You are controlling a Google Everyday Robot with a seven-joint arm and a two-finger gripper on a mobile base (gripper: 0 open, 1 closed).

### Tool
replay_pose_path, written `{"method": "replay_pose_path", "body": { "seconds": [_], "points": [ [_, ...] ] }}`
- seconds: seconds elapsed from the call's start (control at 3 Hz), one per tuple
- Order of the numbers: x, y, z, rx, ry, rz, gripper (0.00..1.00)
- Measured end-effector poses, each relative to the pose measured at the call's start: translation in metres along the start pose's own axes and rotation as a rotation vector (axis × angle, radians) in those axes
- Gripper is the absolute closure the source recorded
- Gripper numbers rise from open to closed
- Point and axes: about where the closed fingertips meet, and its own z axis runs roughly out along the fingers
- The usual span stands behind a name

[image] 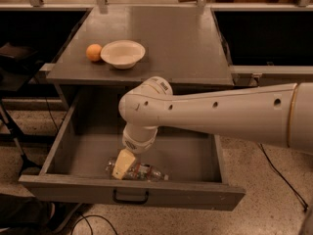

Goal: Pick water bottle from top drawer and place on counter

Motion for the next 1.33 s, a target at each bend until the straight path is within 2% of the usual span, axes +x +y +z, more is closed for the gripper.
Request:
{"method": "replay_pose_path", "body": {
  "seconds": [0.67,1.33],
  "points": [
    [-0.003,0.002,0.0,0.0,-0.004,0.005,0.0],
    [-0.017,0.003,0.008,0.0,-0.013,0.012,0.0]
  ]
}}
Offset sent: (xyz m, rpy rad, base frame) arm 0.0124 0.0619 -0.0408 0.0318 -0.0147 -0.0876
